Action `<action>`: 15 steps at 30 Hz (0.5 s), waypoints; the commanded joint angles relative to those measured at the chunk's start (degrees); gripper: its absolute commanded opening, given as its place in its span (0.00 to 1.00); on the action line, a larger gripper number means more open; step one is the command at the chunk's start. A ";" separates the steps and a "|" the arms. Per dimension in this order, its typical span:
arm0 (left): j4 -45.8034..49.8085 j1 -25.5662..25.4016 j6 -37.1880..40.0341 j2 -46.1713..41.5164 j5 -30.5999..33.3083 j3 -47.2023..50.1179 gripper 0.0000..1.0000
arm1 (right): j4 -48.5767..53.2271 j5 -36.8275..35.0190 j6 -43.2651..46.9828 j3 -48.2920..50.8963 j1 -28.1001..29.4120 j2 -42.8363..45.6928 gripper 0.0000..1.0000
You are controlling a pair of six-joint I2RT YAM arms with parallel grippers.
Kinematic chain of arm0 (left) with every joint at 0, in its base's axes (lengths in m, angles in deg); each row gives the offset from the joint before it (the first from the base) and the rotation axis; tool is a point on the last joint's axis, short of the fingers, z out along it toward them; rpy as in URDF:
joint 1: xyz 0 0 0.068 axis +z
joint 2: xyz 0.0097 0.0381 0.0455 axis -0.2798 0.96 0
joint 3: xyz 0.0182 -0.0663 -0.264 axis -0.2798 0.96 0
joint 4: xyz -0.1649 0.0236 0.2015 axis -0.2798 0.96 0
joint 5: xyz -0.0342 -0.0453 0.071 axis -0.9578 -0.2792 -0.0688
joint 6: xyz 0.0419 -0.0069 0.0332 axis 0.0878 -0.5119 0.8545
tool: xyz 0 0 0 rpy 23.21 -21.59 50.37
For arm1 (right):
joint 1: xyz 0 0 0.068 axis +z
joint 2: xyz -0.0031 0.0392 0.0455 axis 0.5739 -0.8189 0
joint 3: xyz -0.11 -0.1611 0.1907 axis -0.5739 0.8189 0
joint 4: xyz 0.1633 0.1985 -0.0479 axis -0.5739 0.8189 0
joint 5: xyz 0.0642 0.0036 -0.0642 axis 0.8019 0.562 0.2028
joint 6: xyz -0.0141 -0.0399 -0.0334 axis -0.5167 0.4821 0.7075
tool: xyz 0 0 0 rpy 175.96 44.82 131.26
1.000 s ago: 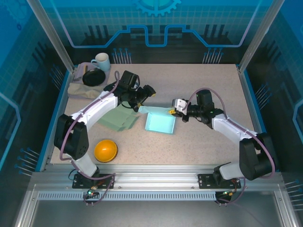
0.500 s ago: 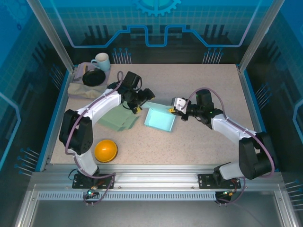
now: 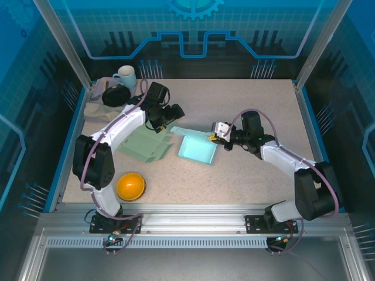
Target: Fold the paper box
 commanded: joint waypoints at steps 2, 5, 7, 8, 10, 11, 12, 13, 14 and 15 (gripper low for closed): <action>-4.08 -1.21 -2.99 1.14 -6.42 1.61 0.88 | 0.56 0.94 -0.09 -1.10 0.66 -0.72 0.00; -5.74 -2.38 -5.08 1.76 -7.93 1.99 0.88 | 0.62 0.91 0.00 -1.10 0.70 -0.74 0.00; -6.03 -3.19 -5.88 2.20 -8.30 1.75 0.88 | 0.72 0.90 0.00 -1.11 0.70 -0.83 0.00; -6.12 -3.47 -6.23 2.24 -8.64 1.77 0.88 | 0.73 0.84 0.00 -1.11 0.71 -0.84 0.00; -6.89 -4.02 -7.28 2.02 -9.55 2.29 0.88 | 0.73 0.67 0.00 -1.11 0.79 -1.09 0.00; -7.19 -4.23 -7.80 1.83 -9.74 2.58 0.88 | 0.86 0.29 0.15 -1.09 0.83 -1.23 0.00; -7.52 -4.48 -8.37 1.57 -10.06 2.90 0.88 | 1.02 -0.15 0.30 -1.14 0.96 -1.43 0.00; -7.76 -4.63 -9.05 1.29 -10.44 3.10 0.88 | 1.24 -0.72 0.56 -1.12 1.12 -1.69 0.00; -8.18 -4.78 -9.67 0.98 -10.69 3.35 0.88 | 1.55 -0.97 0.85 -1.13 1.37 -1.87 0.00; -8.54 -4.99 -10.44 0.63 -10.96 3.69 0.88 | 1.72 -1.37 1.22 -1.11 1.70 -2.10 0.00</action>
